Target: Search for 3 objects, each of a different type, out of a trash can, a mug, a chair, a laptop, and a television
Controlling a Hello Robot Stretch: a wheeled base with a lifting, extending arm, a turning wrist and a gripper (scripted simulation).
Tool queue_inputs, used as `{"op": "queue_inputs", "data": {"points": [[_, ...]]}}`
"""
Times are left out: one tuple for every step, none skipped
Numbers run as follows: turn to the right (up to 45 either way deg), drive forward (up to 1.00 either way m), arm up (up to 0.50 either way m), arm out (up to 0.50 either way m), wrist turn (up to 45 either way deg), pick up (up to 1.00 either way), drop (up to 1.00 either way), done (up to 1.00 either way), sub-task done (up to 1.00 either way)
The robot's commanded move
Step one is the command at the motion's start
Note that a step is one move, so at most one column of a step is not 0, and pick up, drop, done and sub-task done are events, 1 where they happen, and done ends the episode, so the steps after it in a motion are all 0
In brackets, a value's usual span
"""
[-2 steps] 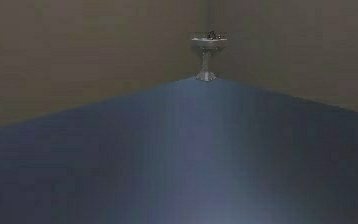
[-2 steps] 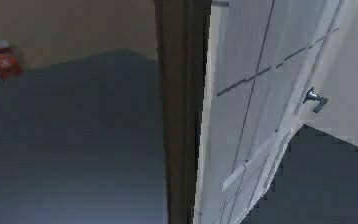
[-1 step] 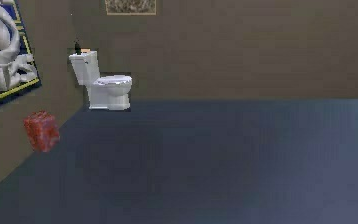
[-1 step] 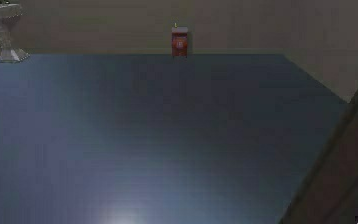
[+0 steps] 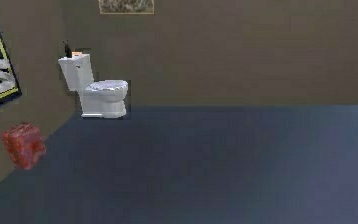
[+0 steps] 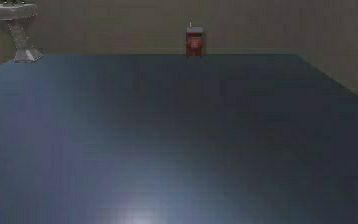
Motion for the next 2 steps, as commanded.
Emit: {"op": "queue_inputs", "data": {"points": [[45.0, 0.00, 0.00, 0.00, 0.0, 0.00, 0.00, 0.00, 0.00], [42.0, 0.00, 0.00, 0.00, 0.0, 0.00, 0.00, 0.00, 0.00]]}}
